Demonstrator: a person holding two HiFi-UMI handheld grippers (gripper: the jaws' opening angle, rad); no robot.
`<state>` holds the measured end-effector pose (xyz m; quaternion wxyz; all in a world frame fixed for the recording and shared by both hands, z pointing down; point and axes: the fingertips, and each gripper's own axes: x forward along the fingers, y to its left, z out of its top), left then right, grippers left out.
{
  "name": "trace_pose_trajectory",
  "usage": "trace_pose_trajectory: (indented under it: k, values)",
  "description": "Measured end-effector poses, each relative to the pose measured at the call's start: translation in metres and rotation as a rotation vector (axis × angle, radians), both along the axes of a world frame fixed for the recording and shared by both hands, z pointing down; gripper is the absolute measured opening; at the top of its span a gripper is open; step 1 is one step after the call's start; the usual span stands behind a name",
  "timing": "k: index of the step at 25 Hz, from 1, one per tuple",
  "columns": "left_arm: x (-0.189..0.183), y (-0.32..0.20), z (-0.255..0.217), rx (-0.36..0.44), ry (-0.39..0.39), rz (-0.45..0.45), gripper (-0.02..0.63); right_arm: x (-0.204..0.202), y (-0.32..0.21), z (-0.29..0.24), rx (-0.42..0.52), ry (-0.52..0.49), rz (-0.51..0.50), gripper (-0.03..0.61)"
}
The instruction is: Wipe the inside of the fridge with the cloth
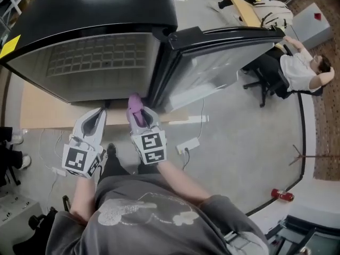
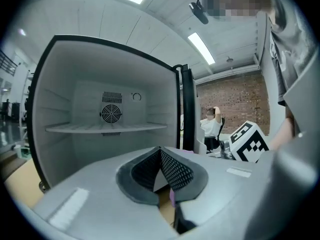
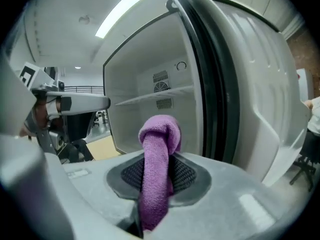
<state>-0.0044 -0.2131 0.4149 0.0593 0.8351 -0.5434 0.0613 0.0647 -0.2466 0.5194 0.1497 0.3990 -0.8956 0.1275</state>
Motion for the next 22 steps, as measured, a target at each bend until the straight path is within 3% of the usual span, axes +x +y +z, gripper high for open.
trace_pose_trajectory:
  k: [4, 13, 16, 22]
  values:
    - [0.026, 0.011, -0.010, 0.004, -0.002, 0.028, 0.018, 0.015, 0.004, -0.004, 0.003, -0.006, -0.039, 0.080]
    - [0.052, 0.026, -0.016, 0.070, 0.021, 0.095, 0.018, 0.037, 0.029, -0.011, 0.015, -0.047, -0.013, 0.080]
    - [0.038, 0.059, -0.013, 0.084, 0.022, 0.089, 0.018, 0.029, 0.053, -0.013, 0.040, -0.071, 0.016, 0.080]
    - [-0.024, 0.163, 0.012, 0.070, 0.033, 0.016, 0.018, 0.014, 0.139, -0.001, 0.054, -0.093, 0.106, 0.080]
